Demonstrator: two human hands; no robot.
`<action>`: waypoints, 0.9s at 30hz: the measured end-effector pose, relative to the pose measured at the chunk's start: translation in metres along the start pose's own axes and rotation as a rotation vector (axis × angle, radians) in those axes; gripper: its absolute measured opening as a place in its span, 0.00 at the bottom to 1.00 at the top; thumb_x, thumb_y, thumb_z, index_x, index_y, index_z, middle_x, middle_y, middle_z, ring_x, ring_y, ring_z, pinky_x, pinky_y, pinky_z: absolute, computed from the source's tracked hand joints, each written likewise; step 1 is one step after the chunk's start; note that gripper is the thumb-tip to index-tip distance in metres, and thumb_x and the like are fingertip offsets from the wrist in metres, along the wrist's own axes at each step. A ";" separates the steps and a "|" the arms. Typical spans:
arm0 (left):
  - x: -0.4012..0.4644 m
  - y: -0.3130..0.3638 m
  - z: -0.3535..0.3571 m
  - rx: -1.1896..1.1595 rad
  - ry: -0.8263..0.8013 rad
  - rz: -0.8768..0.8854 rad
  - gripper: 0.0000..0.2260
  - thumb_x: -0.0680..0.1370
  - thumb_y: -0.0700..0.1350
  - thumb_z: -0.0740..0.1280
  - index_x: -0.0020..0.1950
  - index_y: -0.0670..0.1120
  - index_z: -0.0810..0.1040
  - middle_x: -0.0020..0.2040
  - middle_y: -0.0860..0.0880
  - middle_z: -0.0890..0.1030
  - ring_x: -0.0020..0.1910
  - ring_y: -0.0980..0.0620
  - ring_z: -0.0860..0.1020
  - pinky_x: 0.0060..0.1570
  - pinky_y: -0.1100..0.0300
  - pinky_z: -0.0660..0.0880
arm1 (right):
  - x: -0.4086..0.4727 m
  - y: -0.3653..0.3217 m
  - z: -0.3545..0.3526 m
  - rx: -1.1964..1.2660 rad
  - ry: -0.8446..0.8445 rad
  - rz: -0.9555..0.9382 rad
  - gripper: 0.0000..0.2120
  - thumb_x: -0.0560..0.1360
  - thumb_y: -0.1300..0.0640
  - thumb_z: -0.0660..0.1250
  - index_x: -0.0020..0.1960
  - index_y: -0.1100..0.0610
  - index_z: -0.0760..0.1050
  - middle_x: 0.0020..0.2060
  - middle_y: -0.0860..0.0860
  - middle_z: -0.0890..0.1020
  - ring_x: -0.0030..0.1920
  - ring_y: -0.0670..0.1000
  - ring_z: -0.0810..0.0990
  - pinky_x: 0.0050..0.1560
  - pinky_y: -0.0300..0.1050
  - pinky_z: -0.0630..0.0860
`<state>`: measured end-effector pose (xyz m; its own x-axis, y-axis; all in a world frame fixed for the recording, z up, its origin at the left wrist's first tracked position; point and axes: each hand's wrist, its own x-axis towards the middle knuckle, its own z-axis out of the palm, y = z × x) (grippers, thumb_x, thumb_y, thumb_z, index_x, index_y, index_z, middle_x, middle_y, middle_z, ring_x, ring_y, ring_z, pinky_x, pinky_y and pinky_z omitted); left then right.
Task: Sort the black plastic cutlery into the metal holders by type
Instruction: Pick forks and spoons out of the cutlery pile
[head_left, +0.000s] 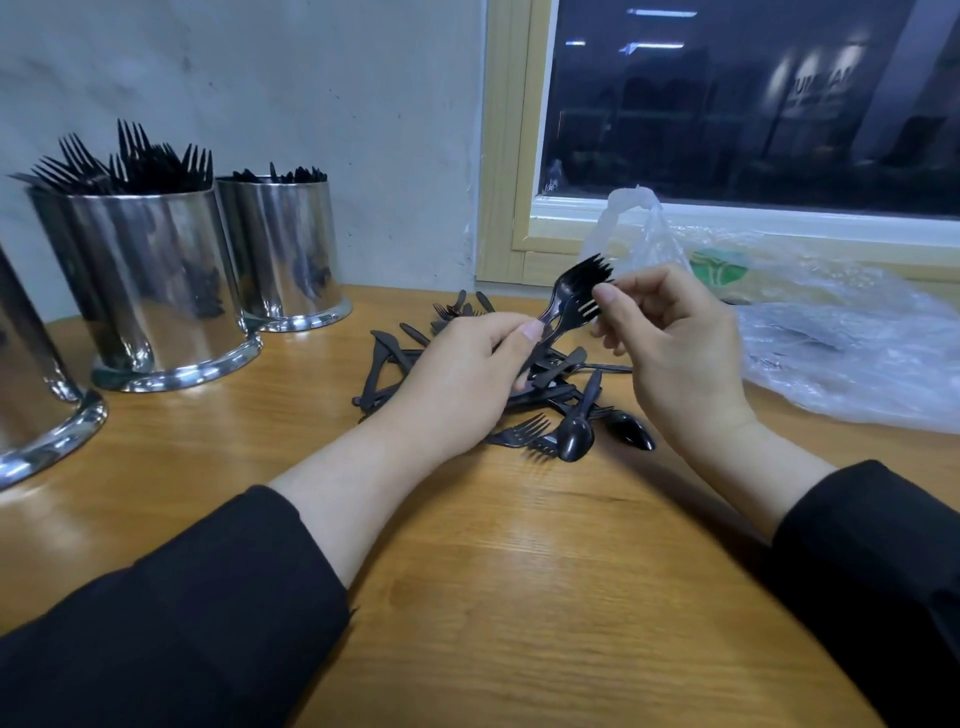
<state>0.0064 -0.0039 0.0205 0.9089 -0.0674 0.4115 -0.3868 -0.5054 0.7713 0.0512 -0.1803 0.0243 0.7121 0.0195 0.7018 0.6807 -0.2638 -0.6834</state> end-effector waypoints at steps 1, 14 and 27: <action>0.000 0.000 -0.001 0.007 -0.001 0.000 0.18 0.85 0.52 0.58 0.37 0.49 0.73 0.28 0.54 0.71 0.25 0.59 0.67 0.35 0.57 0.71 | 0.000 0.001 0.000 -0.010 -0.005 0.019 0.05 0.79 0.56 0.69 0.48 0.57 0.77 0.34 0.50 0.83 0.34 0.42 0.79 0.38 0.37 0.77; 0.004 -0.014 -0.037 0.116 0.330 -0.082 0.18 0.85 0.55 0.58 0.43 0.46 0.77 0.29 0.53 0.70 0.26 0.57 0.66 0.29 0.59 0.63 | -0.010 0.022 0.012 -0.755 -0.652 0.056 0.22 0.70 0.29 0.63 0.39 0.48 0.76 0.42 0.47 0.76 0.43 0.49 0.76 0.48 0.49 0.75; 0.000 -0.008 -0.034 0.161 0.300 -0.075 0.17 0.85 0.54 0.58 0.52 0.45 0.81 0.35 0.51 0.74 0.39 0.49 0.76 0.36 0.58 0.67 | -0.009 0.014 0.009 -0.590 -0.602 0.054 0.17 0.75 0.38 0.66 0.40 0.51 0.77 0.40 0.46 0.77 0.42 0.47 0.76 0.43 0.46 0.71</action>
<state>0.0041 0.0291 0.0309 0.8385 0.2185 0.4992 -0.2691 -0.6306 0.7280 0.0563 -0.1752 0.0066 0.8251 0.4586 0.3300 0.5607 -0.7365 -0.3784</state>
